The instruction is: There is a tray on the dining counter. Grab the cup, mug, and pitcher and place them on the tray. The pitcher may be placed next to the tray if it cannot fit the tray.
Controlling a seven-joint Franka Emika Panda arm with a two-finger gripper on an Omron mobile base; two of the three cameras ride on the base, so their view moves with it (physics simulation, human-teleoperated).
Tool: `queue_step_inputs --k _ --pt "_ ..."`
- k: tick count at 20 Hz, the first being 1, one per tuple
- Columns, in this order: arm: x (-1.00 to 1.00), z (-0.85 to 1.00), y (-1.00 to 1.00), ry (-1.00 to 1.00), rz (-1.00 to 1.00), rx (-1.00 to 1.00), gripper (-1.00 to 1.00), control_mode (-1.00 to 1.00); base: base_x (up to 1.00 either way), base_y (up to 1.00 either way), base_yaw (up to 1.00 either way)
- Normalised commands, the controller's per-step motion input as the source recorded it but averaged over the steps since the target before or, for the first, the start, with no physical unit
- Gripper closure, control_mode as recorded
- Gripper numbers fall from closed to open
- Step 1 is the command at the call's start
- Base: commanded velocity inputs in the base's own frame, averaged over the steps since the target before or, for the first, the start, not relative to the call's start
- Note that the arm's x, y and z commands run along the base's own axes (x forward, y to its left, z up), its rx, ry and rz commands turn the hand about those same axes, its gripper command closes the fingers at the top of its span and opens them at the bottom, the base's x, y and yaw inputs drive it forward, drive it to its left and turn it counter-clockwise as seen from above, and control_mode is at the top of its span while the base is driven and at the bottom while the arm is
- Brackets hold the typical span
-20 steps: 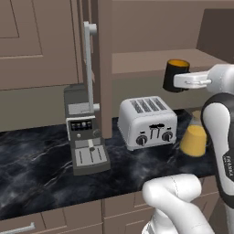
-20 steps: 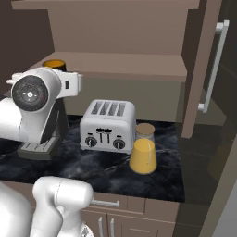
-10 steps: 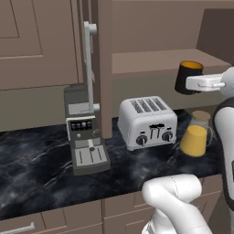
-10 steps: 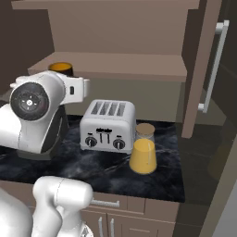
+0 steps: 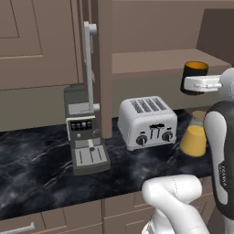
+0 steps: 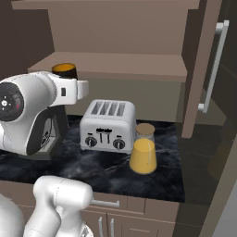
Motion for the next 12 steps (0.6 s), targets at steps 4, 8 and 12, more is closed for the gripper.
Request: queue_step_inputs --k 4,8,12 --pt "-0.01 -0.02 0.0 0.0 -0.07 -0.02 1.0 -1.0 0.0 0.0 0.0" --pt "-0.01 -0.08 0.0 0.0 -0.03 -0.03 1.0 -1.0 0.0 0.0 0.0" --pt "-0.01 -0.09 0.0 0.0 0.0 -0.03 1.0 -1.0 0.0 0.0 0.0"
